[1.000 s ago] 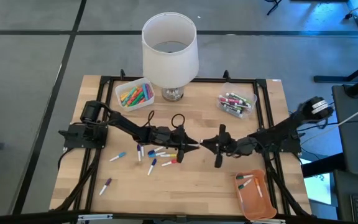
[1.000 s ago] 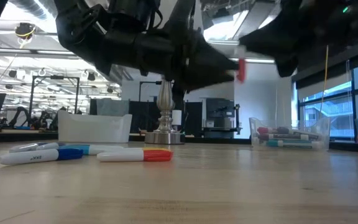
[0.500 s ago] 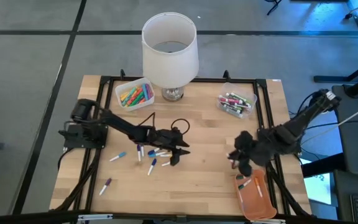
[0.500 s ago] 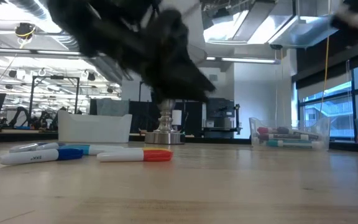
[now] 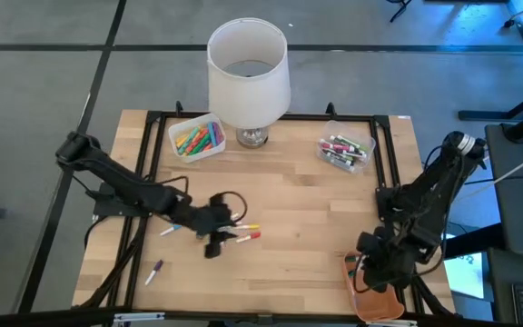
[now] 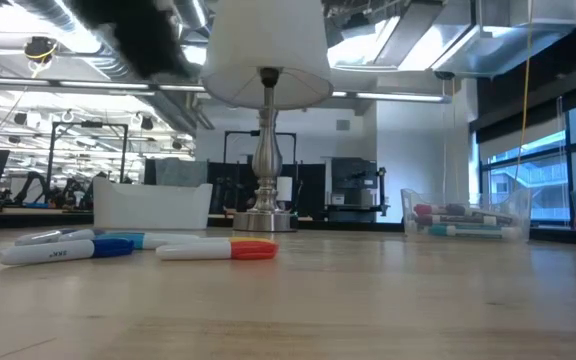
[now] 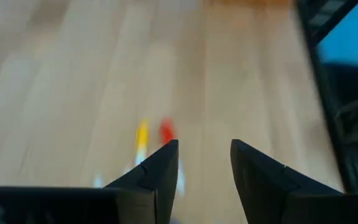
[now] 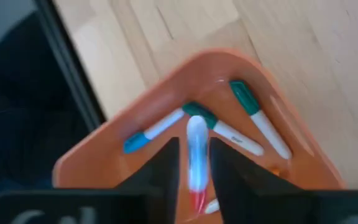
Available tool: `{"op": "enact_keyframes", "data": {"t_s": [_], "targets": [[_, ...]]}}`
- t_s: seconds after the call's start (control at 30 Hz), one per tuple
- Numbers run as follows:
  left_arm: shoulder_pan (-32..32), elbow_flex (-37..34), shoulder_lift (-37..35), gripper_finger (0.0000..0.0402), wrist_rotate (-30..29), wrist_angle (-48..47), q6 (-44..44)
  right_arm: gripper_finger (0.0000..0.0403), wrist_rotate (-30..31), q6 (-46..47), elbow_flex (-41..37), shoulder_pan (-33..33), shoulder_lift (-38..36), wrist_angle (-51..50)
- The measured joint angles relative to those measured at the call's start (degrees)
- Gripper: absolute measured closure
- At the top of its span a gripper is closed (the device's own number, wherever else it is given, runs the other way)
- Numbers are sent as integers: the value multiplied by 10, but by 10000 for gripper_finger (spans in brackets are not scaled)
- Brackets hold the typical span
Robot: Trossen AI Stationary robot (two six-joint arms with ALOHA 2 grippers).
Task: Pick & Place Markers
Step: Put the red mini marker into the orange bin, then put the light blue mini marker into the orange bin
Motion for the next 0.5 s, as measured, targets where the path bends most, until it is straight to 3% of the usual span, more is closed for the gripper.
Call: {"op": "enact_keyframes", "data": {"t_s": [0.1,0.27,0.5], "targets": [[-36,0,-18,260,-19,-122,-104,273,-6,0,0,0,14,0],[-85,-1,-14,260,-4,-301,-292,229,-10,-20,4,-5,8,-5],[-139,-1,8,260,64,-410,-511,215,31,-234,44,-32,3,-34]]}}
